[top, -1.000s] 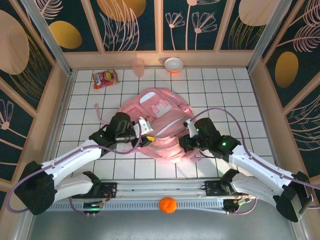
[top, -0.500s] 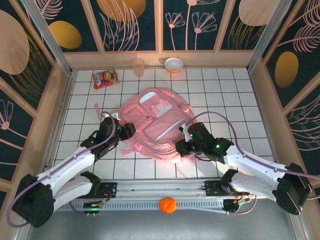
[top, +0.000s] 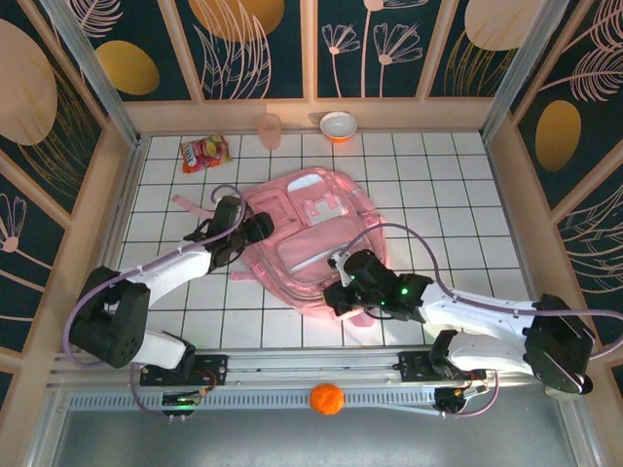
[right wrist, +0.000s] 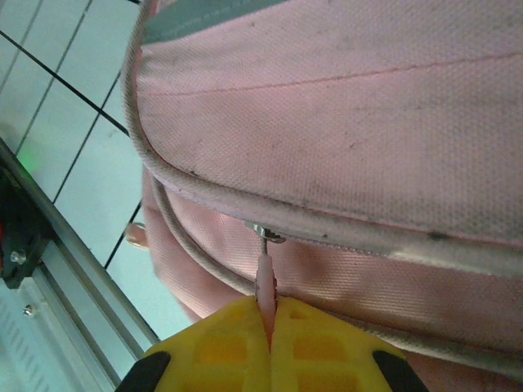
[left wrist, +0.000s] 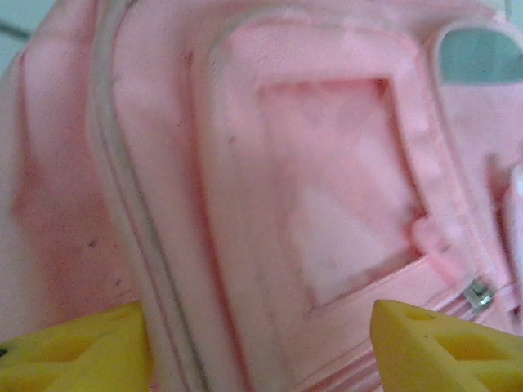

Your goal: Pack books, pencil case, and school supplies into a backpack

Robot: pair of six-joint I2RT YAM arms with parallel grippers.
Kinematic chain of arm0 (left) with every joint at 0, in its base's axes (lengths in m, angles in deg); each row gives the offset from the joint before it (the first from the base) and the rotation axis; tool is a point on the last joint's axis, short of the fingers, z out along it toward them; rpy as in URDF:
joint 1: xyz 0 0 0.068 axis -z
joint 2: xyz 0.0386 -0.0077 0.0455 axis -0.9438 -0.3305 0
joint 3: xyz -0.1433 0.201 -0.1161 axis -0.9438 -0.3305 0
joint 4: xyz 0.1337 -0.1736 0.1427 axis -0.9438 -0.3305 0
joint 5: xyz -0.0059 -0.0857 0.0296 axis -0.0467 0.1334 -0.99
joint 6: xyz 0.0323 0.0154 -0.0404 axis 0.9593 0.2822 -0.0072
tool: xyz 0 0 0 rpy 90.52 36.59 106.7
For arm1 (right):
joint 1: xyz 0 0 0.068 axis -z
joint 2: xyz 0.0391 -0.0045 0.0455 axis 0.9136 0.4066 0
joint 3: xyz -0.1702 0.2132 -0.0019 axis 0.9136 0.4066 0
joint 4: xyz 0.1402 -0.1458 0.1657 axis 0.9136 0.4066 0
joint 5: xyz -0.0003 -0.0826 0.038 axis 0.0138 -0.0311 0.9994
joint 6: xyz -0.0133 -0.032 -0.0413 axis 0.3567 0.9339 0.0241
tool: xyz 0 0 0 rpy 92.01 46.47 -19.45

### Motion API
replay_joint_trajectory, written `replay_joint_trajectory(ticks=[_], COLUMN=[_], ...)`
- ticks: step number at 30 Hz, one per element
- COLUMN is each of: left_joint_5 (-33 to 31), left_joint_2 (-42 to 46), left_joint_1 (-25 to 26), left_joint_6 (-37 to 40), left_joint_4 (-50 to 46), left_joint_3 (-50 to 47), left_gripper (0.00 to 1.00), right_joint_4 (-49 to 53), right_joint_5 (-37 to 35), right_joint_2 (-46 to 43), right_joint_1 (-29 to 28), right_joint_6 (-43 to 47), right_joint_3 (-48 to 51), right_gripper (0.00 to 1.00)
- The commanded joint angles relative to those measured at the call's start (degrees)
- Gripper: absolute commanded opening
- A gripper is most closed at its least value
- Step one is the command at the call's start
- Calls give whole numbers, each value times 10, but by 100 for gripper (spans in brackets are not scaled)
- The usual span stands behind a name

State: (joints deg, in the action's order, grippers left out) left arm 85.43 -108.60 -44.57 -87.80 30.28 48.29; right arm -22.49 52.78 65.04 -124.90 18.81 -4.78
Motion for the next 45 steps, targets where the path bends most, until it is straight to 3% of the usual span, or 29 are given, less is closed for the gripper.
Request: replay_joint_trajectory(ticks=[1, 6, 13, 15, 18, 27, 36, 39, 41, 42, 45], left_joint_5=[13, 49, 276, 312, 293, 244, 173, 138, 135, 147, 205], left_joint_2=[1, 82, 200, 214, 219, 200, 127, 113, 112, 115, 126], left_joint_1=[-2, -2, 5, 29, 97, 174, 207, 208, 209, 208, 208], left_joint_6=[95, 306, 625, 701, 779, 847, 858, 843, 824, 813, 784], left_joint_4=[-2, 22, 4, -11, -34, -41, 0, 9, 6, 3, 1], left_joint_3=[51, 28, -36, -49, -60, -83, -74, -76, -71, -68, -68], left_gripper=[69, 67, 64, 62, 63, 65, 61, 46, 23, 12, 1], right_joint_4=[-28, -39, -42, -42, -40, -44, -50, -50, -49, -48, -49], right_joint_5=[-19, -12, 2, 6, 10, 20, 32, 32, 28, 26, 10], right_joint_2=[16, 29, 25, 25, 20, 5, -2, -5, -7, -7, -9], right_joint_1=[-4, 2, 19, 24, 28, 35, 36, 36, 35, 35, 36], right_joint_6=[1, 2, 6, 7, 9, 15, 16, 17, 18, 18, 13], right_joint_3=[-25, -31, -34, -35, -36, -27, -22, -21, -20, -19, -15], right_gripper=[0, 0, 0, 0, 0, 0, 0, 0, 0, 0, 0])
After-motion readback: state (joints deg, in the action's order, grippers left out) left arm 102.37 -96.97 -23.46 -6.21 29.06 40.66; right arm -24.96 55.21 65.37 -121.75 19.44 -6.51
